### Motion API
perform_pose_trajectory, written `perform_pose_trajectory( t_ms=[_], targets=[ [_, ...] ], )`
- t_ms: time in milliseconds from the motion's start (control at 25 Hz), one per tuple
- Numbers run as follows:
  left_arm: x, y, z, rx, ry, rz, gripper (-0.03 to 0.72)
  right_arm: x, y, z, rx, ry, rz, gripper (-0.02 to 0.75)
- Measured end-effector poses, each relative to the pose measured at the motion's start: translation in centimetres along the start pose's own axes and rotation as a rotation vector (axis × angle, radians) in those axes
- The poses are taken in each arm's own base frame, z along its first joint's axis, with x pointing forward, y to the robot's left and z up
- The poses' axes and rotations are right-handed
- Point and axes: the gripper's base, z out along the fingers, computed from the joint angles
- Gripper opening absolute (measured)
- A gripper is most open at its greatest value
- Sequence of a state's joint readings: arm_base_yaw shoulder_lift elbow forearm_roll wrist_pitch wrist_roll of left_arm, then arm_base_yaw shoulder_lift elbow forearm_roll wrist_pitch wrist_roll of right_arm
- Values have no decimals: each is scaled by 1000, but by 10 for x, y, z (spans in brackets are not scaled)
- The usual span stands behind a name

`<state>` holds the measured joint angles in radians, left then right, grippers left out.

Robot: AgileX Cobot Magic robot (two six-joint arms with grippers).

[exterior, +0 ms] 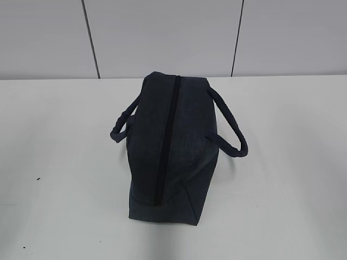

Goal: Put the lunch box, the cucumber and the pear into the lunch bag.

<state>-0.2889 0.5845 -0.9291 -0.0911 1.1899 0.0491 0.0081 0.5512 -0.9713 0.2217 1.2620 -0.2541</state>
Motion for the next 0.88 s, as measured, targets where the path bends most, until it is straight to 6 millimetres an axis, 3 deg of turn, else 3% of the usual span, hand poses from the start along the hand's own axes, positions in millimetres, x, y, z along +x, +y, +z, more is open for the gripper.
perform_pose_trajectory(
  t_ms=[240, 520, 760, 880],
  targets=[
    [62, -1, -6, -2, -105, 3, 207, 45, 7, -12, 55, -73, 8, 418],
    [113, -2, 3, -1, -174, 8, 207, 95, 3, -2, 179, -82, 28, 418],
    [125, -1, 2, -7, -268, 14, 210, 126, 1, 23, 203, -70, 24, 418],
    [125, -1, 4, -9, -271, 14, 215, 126, 0, 24, 221, -108, 17, 418]
  ],
)
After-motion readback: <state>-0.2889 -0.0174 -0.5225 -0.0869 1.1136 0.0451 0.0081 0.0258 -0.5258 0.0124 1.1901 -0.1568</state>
